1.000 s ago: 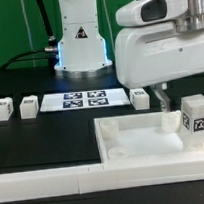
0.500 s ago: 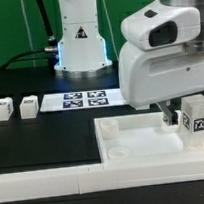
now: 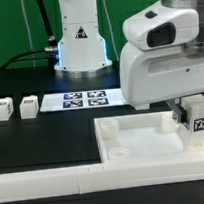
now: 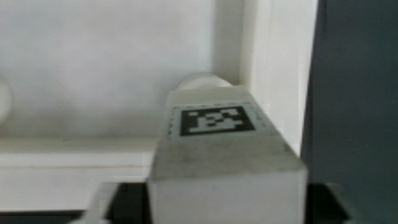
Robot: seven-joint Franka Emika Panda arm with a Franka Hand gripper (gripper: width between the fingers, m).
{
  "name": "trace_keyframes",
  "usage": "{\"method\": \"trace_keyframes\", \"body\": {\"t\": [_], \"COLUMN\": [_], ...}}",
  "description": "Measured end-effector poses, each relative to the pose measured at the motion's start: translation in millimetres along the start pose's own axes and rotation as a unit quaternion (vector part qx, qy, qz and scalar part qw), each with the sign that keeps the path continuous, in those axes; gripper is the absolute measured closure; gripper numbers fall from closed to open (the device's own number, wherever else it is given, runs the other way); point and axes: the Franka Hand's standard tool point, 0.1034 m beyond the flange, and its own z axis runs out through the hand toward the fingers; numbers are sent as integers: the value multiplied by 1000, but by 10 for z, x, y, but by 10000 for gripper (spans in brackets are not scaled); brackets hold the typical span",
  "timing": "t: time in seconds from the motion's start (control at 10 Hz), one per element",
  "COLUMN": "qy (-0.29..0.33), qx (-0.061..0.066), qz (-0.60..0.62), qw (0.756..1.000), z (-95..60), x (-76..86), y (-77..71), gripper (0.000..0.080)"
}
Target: Assemble square table
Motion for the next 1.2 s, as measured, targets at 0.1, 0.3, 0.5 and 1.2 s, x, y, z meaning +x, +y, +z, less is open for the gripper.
{"method": "trace_keyframes", "body": {"t": [0.1, 0.3, 0.5, 1.2], "qy": [0, 20, 48, 35], "qx": [0, 1, 15, 69], "qz": [40, 134, 279, 557], "qw": [999, 991, 959, 827], "z": [0, -12, 4, 18], "x": [1, -27, -69, -111], "y": [8, 15, 52, 147], "gripper": [510, 509, 509, 509]}}
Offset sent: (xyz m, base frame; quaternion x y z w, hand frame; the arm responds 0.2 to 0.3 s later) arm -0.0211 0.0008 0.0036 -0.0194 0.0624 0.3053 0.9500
